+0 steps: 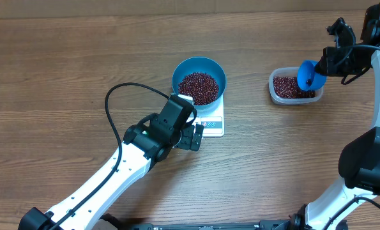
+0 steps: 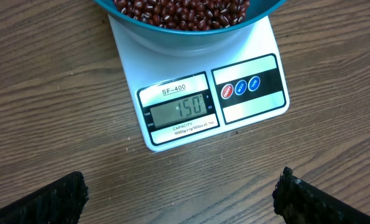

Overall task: Scoop item into bowl and weigh 150g on scale
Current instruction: 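Lower the scoop into the clear container onto the beans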

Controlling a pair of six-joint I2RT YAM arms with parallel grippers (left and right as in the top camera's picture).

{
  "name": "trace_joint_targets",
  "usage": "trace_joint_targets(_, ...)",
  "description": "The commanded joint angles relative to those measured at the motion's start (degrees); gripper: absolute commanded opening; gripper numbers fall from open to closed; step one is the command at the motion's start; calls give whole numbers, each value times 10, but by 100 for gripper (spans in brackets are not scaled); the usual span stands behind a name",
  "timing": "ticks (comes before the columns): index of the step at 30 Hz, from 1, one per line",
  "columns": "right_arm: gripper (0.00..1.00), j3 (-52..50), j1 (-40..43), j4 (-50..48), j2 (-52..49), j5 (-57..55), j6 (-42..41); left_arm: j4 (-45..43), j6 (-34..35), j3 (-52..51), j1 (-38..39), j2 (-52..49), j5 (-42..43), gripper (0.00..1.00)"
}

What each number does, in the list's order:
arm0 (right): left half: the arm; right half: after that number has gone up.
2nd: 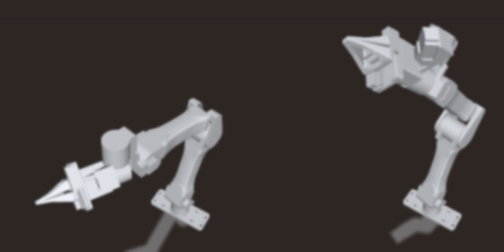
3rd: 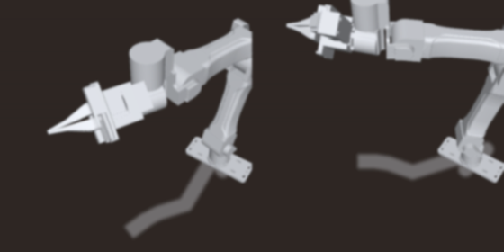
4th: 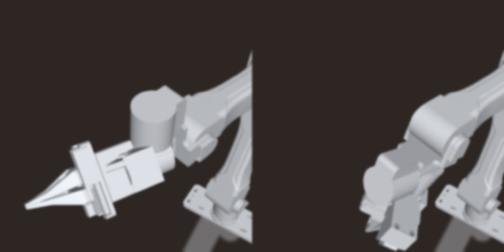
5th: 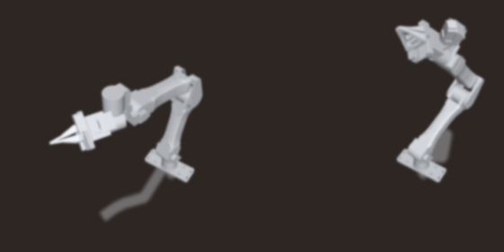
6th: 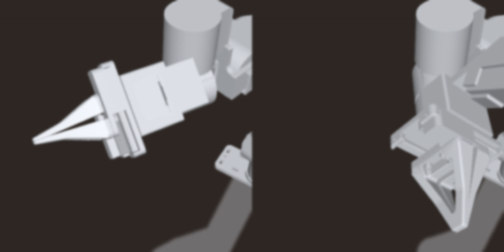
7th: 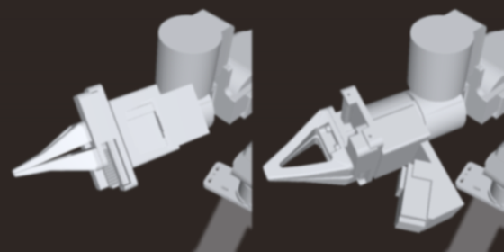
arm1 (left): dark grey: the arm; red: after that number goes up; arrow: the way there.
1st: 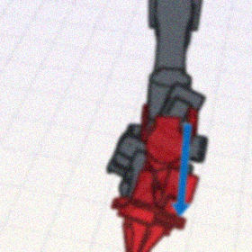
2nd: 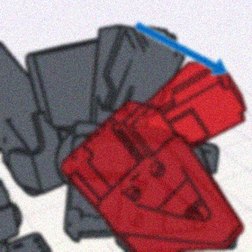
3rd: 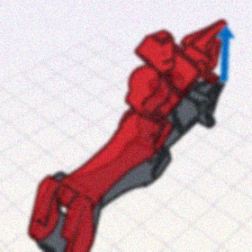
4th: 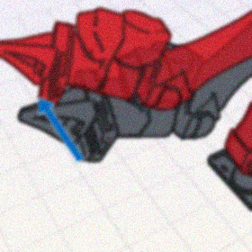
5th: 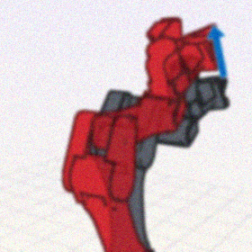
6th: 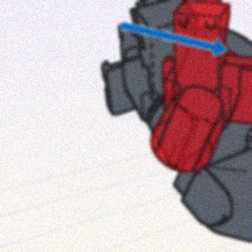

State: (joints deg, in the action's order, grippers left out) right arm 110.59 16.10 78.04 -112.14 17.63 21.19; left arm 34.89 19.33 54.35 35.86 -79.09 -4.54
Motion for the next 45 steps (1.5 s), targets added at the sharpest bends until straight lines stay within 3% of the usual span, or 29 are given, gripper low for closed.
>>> trace_joint_targets(1, 4, 0, 0, -2, -1, 7, -2, 0, -9, -7, -2, 3, -4, 100)
trace_joint_targets(45, 4, 2, -18, -11, -39, 30, -4, 0, -9, -7, -2, 3, -4, 100)
